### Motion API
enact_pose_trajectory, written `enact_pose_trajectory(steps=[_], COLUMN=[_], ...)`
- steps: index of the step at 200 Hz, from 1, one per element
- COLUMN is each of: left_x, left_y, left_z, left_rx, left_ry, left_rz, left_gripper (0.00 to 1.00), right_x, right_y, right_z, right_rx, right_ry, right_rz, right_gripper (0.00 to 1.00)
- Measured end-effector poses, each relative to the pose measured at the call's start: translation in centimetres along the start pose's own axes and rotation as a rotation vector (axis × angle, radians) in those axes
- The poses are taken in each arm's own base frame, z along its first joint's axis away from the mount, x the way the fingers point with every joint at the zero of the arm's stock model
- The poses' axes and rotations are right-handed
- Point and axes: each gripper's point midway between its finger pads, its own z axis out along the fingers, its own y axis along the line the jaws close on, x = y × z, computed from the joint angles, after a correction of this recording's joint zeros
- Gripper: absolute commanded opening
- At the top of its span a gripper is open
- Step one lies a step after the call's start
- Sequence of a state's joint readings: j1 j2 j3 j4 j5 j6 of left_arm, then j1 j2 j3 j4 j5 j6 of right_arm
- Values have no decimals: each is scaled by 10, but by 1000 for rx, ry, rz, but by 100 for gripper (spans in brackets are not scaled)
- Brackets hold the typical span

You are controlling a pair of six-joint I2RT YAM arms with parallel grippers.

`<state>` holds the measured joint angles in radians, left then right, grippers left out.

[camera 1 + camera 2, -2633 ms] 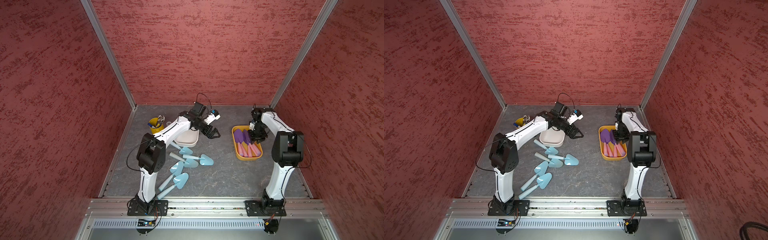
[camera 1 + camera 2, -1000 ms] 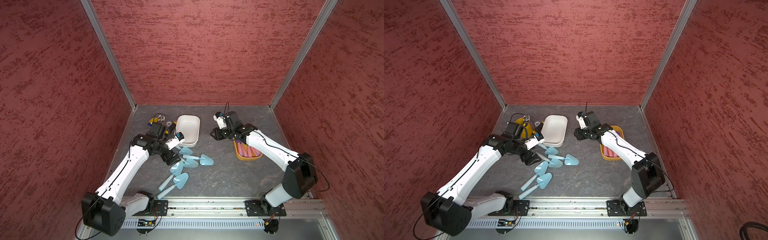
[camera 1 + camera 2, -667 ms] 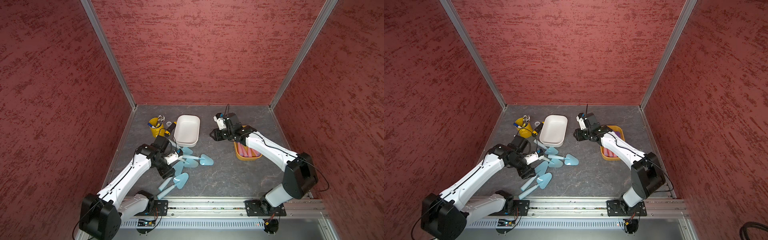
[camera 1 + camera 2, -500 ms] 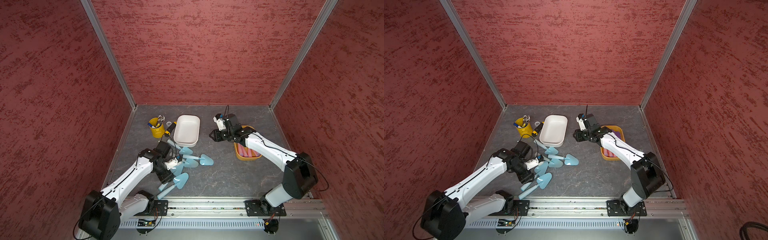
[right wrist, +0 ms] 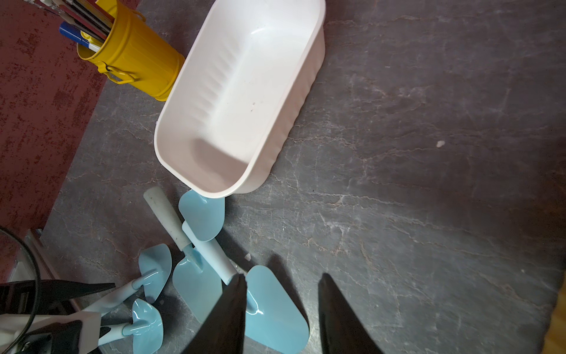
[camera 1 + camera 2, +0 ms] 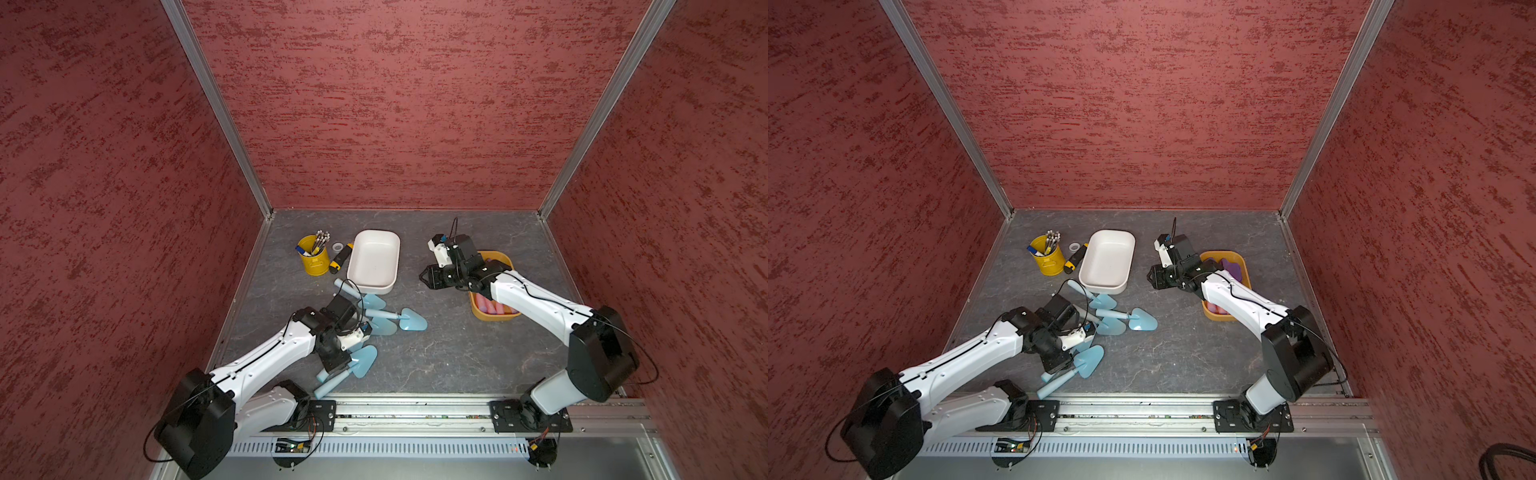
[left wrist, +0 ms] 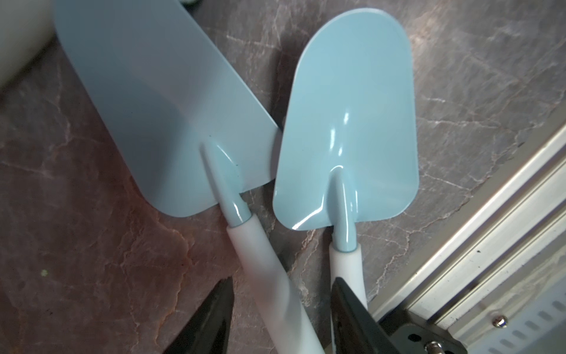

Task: Sort the small shovels by color and place them into the storage box
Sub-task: Pick up the shovel from the center of the board.

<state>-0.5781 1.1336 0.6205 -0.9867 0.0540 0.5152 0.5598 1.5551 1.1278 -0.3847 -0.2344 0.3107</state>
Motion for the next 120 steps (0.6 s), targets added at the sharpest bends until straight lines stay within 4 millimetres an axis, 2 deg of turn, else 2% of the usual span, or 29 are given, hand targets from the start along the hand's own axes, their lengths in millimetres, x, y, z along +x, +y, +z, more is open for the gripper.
enact_pose_trajectory(steps=[44,120], left_x=[0,2], left_y=[1,12], left_z=[6,18], left_rx=[-11,-59], left_ry=[30,80], left_rz=[-3,-47], left_gripper=[39,41], right_x=[3,3], right_y=[-2,-4], right_z=[1,1], right_rx=[4,19], right_ry=[1,-2], right_rz=[0,-4], right_gripper=[41,41])
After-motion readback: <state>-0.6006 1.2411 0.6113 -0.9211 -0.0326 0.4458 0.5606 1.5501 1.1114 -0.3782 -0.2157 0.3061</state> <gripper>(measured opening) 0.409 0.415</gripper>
